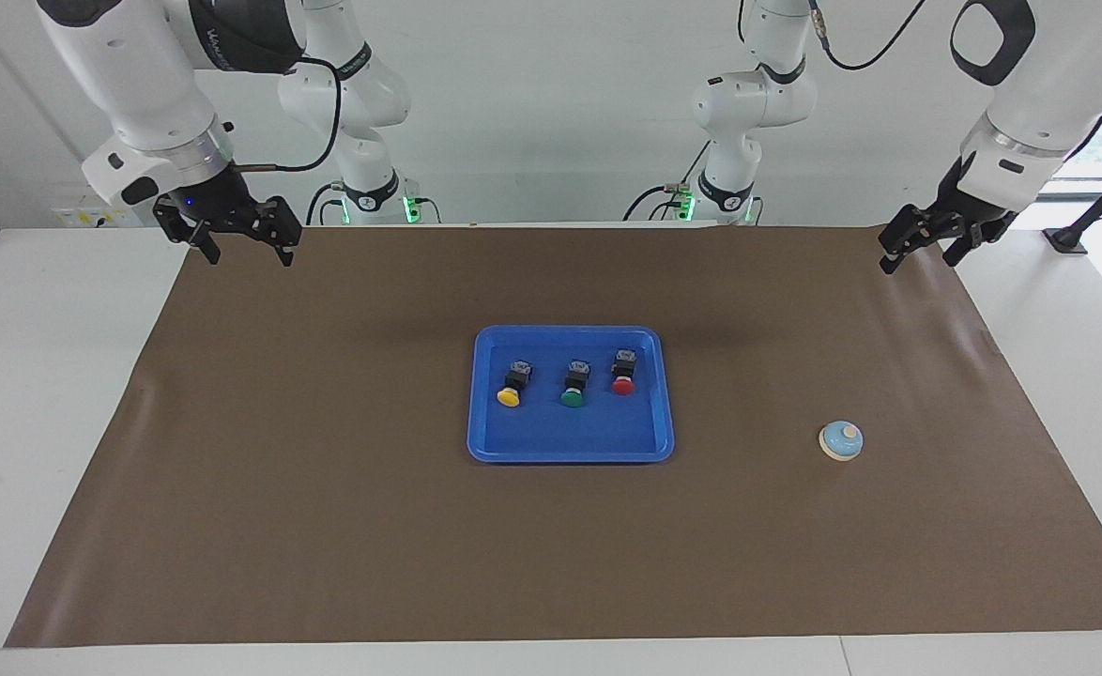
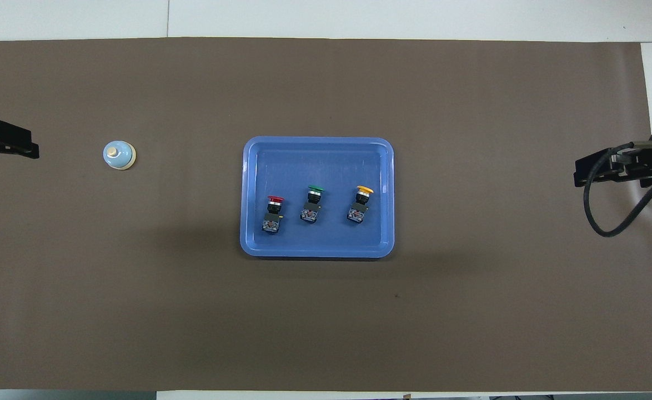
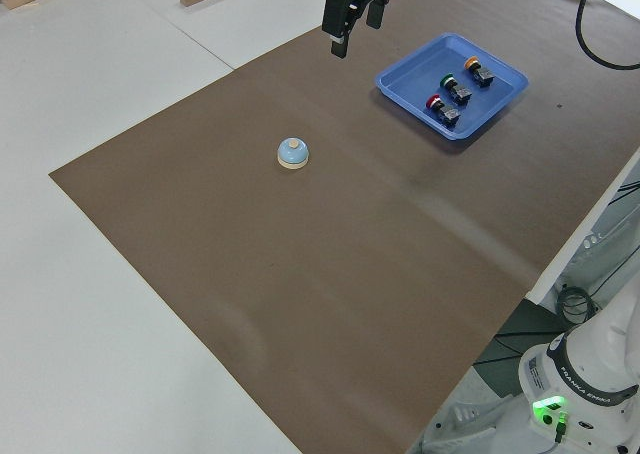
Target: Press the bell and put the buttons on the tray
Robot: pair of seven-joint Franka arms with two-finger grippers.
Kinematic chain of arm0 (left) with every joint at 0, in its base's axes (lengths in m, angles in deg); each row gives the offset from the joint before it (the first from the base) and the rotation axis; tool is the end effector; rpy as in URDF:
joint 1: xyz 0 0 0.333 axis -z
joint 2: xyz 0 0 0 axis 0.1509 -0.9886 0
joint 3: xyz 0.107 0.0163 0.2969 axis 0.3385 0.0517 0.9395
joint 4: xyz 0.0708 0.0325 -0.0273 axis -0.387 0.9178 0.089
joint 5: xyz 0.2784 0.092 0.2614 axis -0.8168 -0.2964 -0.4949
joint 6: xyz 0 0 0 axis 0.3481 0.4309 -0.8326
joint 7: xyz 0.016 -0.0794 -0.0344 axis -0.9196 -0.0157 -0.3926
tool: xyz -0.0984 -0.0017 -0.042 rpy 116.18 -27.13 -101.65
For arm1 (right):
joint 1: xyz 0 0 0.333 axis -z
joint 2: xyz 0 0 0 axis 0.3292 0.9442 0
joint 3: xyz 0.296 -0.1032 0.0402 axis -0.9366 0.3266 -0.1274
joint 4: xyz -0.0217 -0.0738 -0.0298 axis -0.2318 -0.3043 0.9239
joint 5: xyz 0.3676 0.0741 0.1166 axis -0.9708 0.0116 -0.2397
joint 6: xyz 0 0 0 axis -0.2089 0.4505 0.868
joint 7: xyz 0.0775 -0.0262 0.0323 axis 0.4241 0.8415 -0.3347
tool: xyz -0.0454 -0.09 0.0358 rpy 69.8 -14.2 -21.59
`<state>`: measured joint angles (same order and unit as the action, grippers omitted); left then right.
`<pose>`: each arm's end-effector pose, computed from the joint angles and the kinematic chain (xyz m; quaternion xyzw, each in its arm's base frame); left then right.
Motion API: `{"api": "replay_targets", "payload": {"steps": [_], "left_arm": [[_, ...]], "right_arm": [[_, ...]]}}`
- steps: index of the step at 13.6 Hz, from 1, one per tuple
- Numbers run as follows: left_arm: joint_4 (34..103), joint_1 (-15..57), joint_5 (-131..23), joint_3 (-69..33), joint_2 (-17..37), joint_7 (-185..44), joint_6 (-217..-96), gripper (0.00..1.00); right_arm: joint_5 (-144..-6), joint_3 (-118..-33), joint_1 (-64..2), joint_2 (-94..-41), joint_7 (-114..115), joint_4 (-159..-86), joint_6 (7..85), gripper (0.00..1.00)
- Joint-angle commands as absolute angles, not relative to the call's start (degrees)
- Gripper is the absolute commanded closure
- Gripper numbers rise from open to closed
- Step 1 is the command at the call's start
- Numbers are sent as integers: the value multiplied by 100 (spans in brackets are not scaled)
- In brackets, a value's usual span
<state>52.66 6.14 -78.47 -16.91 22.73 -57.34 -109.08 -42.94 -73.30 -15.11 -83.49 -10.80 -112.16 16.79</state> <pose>0.5409 0.0046 0.6231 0.9996 0.0277 0.0011 0.0059 0.5450 0.0022 0.6064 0.9991 -0.0215 -0.0343 0.0152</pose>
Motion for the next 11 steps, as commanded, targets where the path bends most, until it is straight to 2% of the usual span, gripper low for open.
{"api": "replay_targets", "payload": {"steps": [1,11], "left_arm": [[5482,657,-7863,-1681,2469,-5776,-10985,0],[5367,745,-7827,-1725,2328,-5750,-10563,0]], "right_arm": [[-4256,-7395,-1404,-8444,-1002,-11304,1666,0],[-4256,-7404,-1404,-8444,-1002,-11304,1666,0]]}}
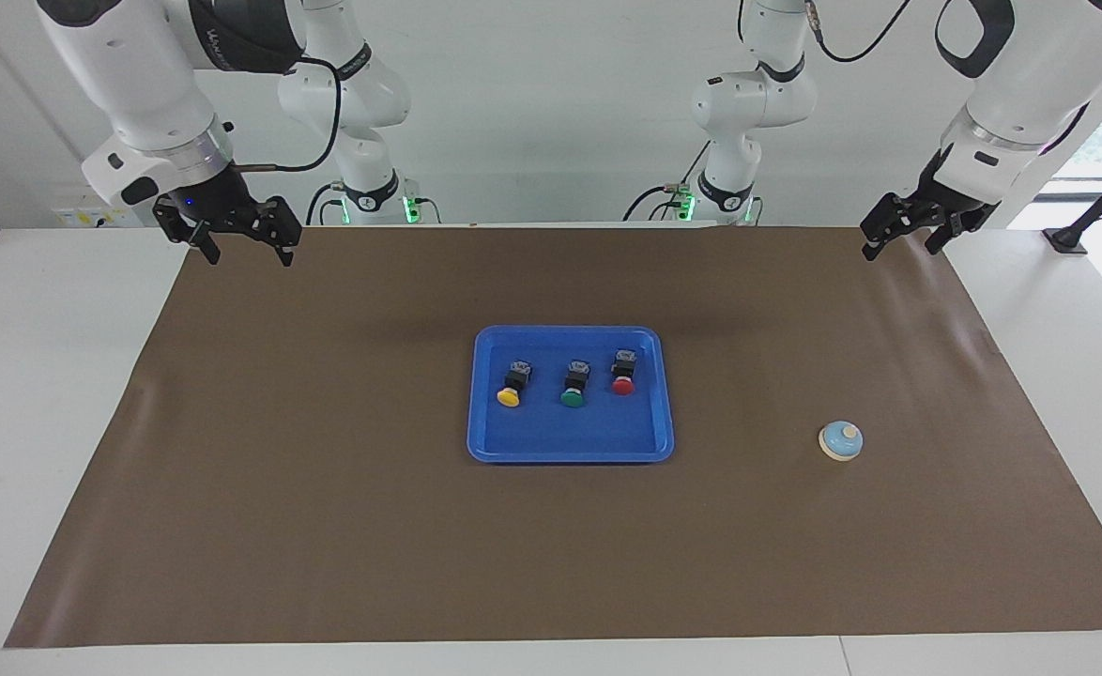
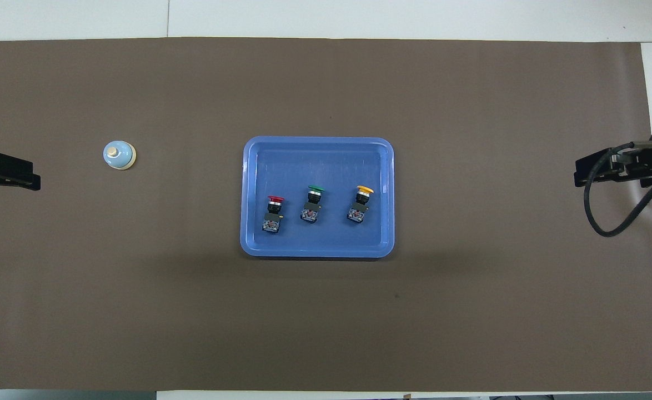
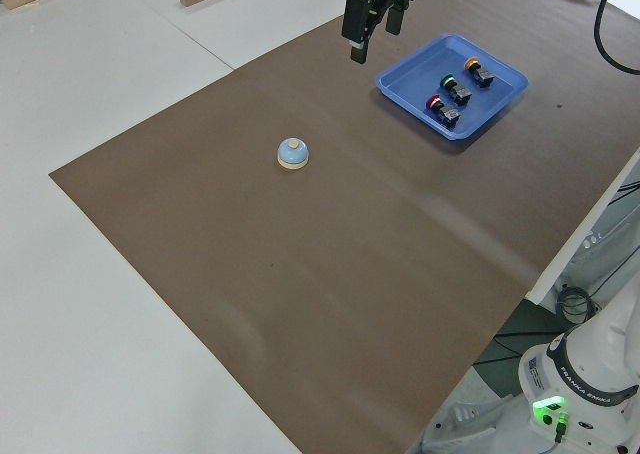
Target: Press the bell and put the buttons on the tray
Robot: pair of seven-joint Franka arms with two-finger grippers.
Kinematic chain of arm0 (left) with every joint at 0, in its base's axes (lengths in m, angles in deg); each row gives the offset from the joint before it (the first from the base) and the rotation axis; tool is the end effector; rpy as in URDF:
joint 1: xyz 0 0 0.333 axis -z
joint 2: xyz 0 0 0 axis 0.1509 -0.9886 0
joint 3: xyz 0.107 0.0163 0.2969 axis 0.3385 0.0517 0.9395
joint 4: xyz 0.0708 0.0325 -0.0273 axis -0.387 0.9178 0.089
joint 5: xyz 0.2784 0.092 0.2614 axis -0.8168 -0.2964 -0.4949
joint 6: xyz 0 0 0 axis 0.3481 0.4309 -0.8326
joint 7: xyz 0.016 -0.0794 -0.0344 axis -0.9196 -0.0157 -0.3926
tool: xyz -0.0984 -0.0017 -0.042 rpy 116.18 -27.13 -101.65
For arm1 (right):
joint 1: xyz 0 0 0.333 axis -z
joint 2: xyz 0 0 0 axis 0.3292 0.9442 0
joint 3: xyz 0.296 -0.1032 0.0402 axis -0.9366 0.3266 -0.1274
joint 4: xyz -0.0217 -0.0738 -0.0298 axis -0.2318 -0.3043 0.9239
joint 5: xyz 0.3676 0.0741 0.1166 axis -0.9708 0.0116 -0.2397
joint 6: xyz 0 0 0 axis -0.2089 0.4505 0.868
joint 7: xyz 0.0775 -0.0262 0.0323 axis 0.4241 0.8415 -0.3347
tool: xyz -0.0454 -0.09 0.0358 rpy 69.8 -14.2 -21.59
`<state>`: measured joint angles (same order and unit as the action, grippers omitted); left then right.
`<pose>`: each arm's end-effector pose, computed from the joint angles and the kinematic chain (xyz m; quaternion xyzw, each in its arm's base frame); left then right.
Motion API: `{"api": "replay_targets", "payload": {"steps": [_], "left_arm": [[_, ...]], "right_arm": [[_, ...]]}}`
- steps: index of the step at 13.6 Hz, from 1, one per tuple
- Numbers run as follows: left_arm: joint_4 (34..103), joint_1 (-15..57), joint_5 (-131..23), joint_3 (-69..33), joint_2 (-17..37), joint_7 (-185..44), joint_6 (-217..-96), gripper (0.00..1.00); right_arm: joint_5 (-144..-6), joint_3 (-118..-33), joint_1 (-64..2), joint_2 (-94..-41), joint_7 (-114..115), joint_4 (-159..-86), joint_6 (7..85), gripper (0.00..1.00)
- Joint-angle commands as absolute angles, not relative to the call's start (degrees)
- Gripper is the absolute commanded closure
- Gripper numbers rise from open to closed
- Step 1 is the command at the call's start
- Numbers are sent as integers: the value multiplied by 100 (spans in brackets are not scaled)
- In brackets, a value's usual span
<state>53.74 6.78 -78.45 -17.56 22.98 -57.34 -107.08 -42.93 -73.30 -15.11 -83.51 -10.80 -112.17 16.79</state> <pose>0.5352 -0.0078 0.6135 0.9996 0.0164 -0.0237 0.0051 0.5449 0.0022 0.6065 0.9991 -0.0215 -0.0342 0.0153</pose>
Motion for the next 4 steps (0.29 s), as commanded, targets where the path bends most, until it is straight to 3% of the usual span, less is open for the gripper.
{"api": "replay_targets", "payload": {"steps": [1,4], "left_arm": [[5367,736,-7767,-1725,2328,-5750,-10528,0],[5358,736,-7669,-1725,2328,-5750,-10519,0]], "right_arm": [[-4256,-7395,-1404,-8444,-1002,-11304,1666,0],[-4256,-7404,-1404,-8444,-1002,-11304,1666,0]]}}
